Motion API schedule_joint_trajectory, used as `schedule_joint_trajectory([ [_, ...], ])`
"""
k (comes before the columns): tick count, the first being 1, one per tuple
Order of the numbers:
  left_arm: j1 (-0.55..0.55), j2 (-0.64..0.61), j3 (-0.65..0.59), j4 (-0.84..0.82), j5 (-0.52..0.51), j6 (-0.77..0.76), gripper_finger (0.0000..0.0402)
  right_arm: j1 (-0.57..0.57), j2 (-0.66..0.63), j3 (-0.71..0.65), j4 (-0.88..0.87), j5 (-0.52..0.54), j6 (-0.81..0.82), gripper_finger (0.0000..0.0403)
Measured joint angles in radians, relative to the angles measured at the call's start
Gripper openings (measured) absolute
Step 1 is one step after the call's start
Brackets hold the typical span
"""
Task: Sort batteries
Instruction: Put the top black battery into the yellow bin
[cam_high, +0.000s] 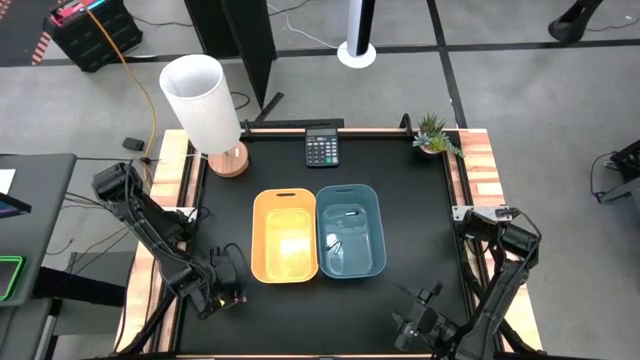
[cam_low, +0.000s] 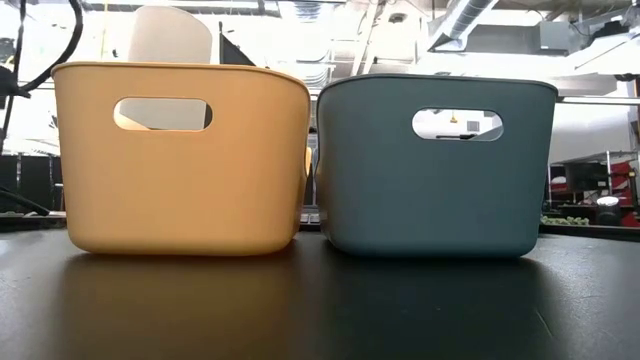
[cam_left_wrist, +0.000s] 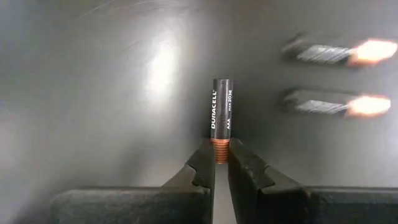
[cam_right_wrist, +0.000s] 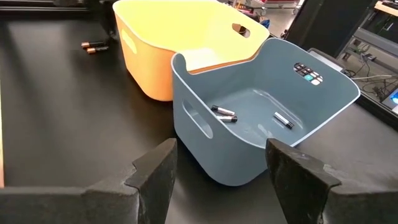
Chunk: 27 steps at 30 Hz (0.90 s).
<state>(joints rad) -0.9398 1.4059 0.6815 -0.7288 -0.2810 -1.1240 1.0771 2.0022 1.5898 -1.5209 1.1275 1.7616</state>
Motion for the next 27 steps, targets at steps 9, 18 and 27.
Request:
schedule_joint_trajectory([
  [9,0.002,-0.140,0.051,-0.109,-0.135,-0.037,0.0014,0.000,0.000,0.000,0.001,0.000,0.000,0.0260],
  [18,0.146,-0.251,0.190,-0.163,-0.334,0.216,0.0014,-0.006,0.000,0.000,0.006,0.000,-0.005,0.0260],
  [27,0.385,-0.239,0.246,-0.001,-0.305,0.574,0.0065,-0.009,0.000,0.000,0.008,0.000,-0.011,0.0260],
])
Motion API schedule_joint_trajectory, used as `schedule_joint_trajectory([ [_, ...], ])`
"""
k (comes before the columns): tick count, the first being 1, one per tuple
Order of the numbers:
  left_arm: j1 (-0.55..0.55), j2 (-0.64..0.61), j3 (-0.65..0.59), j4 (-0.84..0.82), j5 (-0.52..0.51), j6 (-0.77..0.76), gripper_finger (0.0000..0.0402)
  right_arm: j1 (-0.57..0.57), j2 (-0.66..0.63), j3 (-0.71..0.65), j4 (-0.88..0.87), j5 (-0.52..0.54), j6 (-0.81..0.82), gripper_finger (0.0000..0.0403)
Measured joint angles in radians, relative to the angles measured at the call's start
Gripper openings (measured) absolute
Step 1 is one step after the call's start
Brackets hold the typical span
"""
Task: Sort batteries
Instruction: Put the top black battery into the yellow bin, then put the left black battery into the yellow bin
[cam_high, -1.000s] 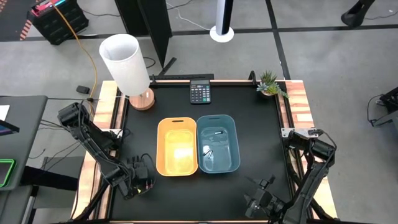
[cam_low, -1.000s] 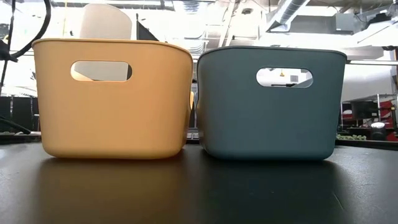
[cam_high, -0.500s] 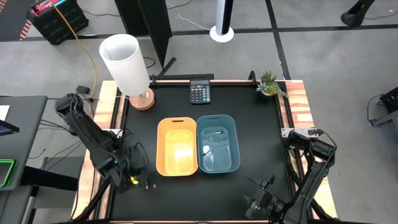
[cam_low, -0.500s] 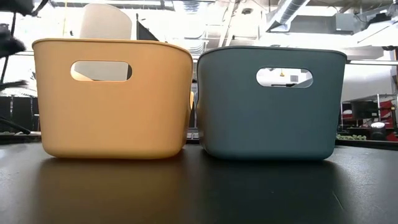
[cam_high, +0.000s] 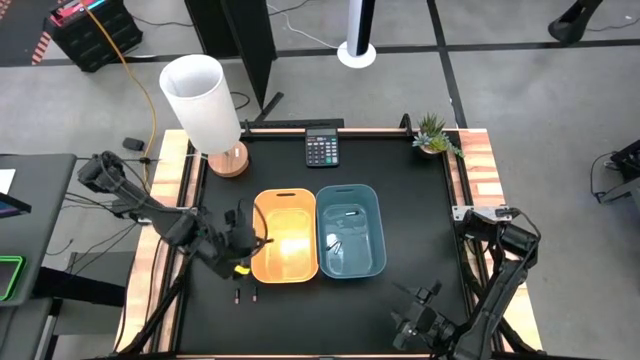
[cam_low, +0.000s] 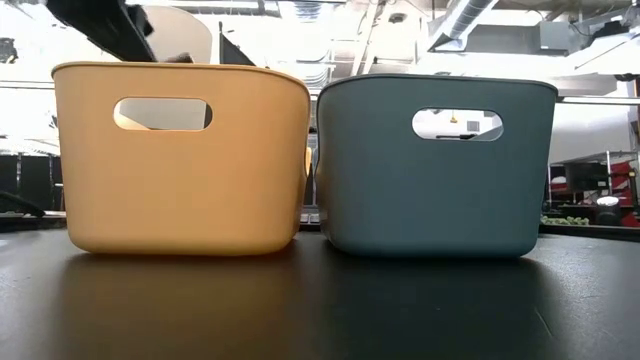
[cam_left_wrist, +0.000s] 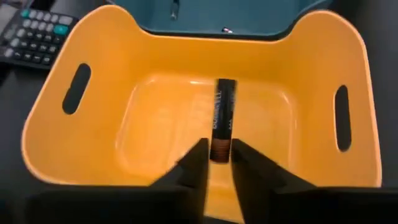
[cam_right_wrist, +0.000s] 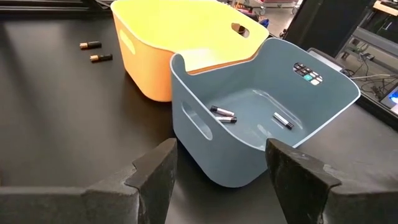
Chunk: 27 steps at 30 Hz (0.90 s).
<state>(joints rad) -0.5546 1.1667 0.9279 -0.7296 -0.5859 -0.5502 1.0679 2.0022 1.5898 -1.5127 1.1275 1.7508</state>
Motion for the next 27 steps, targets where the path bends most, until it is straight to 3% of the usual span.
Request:
schedule_joint_trajectory([
  [6,0.037,0.000,0.000,0.005,0.036,0.022,0.0180,0.000,0.000,0.000,0.002,0.000,-0.002,0.0260],
  [10,-0.003,0.000,0.000,0.009,0.109,-0.022,0.0223,0.000,0.000,0.000,0.003,0.000,-0.005,0.0260],
  [16,-0.166,0.000,0.000,-0.051,0.160,-0.201,0.0218,0.001,0.000,0.000,0.003,0.000,-0.008,0.0260],
  [22,-0.296,0.020,0.000,-0.119,0.166,-0.573,0.0201,0.000,0.000,0.000,0.003,0.000,-0.008,0.0260],
  [27,-0.360,0.133,0.000,-0.118,0.290,-0.794,0.0192,0.000,0.000,0.000,0.006,0.000,-0.017,0.0260],
])
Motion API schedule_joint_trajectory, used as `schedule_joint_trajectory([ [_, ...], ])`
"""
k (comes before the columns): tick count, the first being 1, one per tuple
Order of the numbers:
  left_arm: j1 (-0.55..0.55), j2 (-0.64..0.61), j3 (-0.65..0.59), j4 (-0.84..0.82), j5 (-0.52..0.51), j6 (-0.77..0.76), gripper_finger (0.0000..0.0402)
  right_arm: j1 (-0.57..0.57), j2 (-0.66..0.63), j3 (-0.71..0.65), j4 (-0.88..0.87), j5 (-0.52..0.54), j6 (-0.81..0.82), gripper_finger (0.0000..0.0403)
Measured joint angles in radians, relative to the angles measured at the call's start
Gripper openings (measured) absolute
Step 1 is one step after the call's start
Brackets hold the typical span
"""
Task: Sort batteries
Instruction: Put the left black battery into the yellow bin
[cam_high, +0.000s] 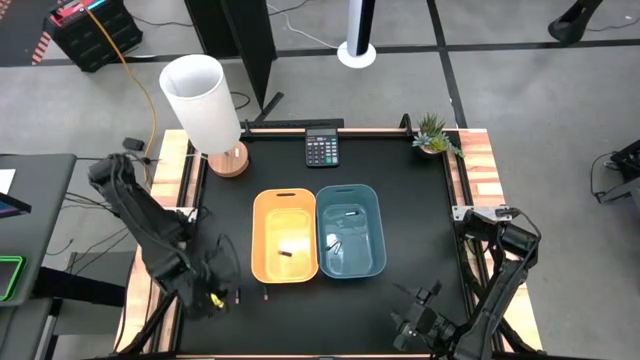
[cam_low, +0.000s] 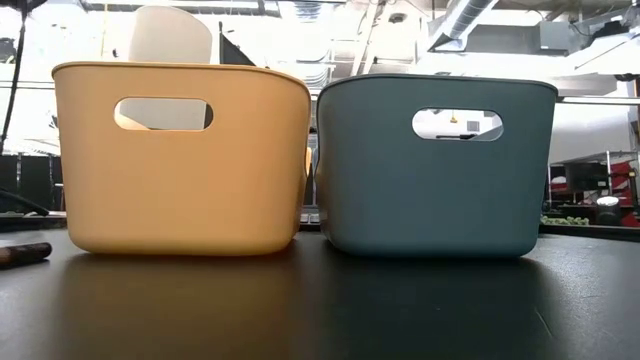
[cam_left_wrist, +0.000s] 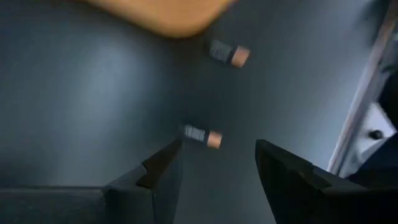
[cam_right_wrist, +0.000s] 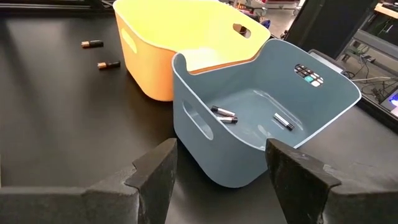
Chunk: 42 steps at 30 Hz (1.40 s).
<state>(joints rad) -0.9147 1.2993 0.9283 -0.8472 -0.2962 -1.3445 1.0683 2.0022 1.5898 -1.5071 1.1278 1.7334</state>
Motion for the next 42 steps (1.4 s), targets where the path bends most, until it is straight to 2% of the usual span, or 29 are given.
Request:
schedule_joint_trajectory([
  [4,-0.014,0.117,0.000,0.013,0.077,-0.157,0.0190,0.000,0.000,0.000,0.004,0.000,-0.004,0.0260],
  [6,-0.007,0.163,0.000,0.012,0.086,-0.183,0.0190,0.000,0.000,0.000,0.005,0.000,-0.006,0.0260],
  [12,0.064,0.255,0.000,0.002,0.125,-0.328,0.0190,0.000,0.000,0.000,0.010,0.001,-0.007,0.0260],
  [16,0.094,0.291,0.000,0.005,0.187,-0.401,0.0190,0.000,0.000,0.000,0.013,0.002,-0.015,0.0260],
  [21,0.103,0.307,-0.003,0.042,0.213,-0.436,0.0190,0.000,0.000,0.000,0.013,0.002,-0.017,0.0260],
  [28,0.108,0.302,-0.072,0.196,0.201,-0.469,0.0190,0.000,0.000,0.000,0.028,0.003,-0.039,0.0260],
  [35,0.104,0.302,-0.098,0.209,0.189,-0.472,0.0189,0.000,0.000,0.000,0.028,0.003,-0.040,0.0260],
  [42,0.084,0.302,-0.137,0.206,0.169,-0.505,0.0141,0.000,0.000,0.000,0.028,0.003,-0.041,0.0260],
])
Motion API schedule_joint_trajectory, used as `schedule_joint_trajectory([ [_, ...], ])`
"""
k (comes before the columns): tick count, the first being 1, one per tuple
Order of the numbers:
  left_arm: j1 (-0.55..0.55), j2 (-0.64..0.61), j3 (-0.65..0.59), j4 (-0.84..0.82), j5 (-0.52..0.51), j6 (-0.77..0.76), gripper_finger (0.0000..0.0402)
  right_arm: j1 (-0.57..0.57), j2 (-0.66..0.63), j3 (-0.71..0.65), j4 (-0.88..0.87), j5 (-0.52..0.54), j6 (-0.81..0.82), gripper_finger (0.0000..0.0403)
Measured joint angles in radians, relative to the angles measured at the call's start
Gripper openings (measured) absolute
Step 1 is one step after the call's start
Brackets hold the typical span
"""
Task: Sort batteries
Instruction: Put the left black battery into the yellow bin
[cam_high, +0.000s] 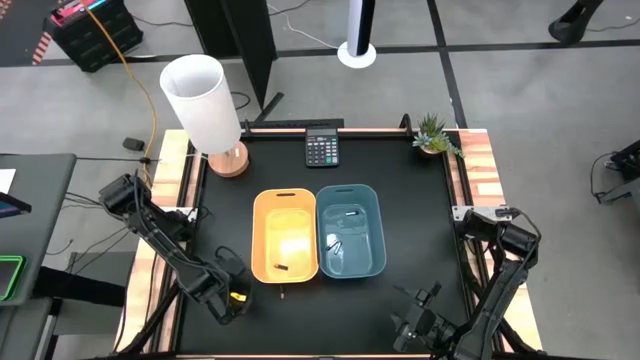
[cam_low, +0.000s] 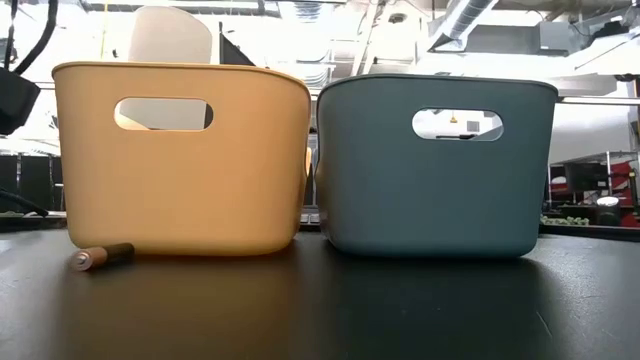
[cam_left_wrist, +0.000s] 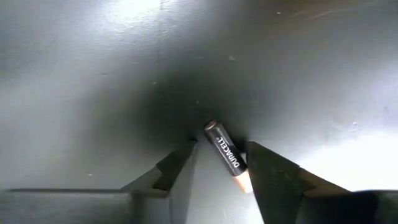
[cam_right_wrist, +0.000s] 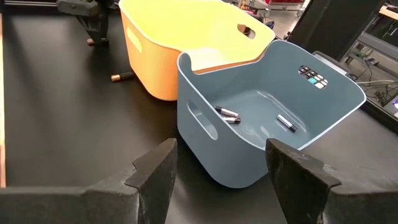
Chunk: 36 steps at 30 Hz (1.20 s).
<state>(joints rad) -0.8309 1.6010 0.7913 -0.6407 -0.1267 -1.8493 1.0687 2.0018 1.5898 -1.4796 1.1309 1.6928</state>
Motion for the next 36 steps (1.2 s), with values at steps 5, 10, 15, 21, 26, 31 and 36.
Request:
schedule_joint_trajectory([
  [5,-0.004,-0.002,-0.017,0.004,-0.013,-0.006,0.0097,-0.003,0.000,0.000,0.000,0.000,0.000,0.0260],
  [10,-0.004,-0.002,-0.018,-0.008,-0.018,0.053,0.0051,-0.006,0.000,0.000,-0.001,0.000,-0.001,0.0260],
  [15,-0.009,-0.002,-0.018,-0.017,-0.031,0.087,0.0018,-0.005,0.000,0.000,-0.001,0.000,-0.001,0.0260],
  [21,-0.012,-0.008,-0.009,-0.053,-0.036,0.151,0.0018,-0.005,0.000,0.000,0.000,0.000,0.000,0.0260],
  [26,-0.009,-0.060,0.007,-0.159,-0.057,0.172,0.0015,-0.006,0.000,0.000,-0.001,0.000,-0.001,0.0260],
  [31,-0.012,-0.139,0.014,-0.189,-0.056,0.162,0.0014,-0.006,0.000,0.000,-0.001,0.000,-0.001,0.0260],
  [36,-0.012,-0.240,0.032,-0.190,-0.075,0.180,0.0014,-0.006,0.000,0.000,0.000,0.000,0.000,0.0260],
])
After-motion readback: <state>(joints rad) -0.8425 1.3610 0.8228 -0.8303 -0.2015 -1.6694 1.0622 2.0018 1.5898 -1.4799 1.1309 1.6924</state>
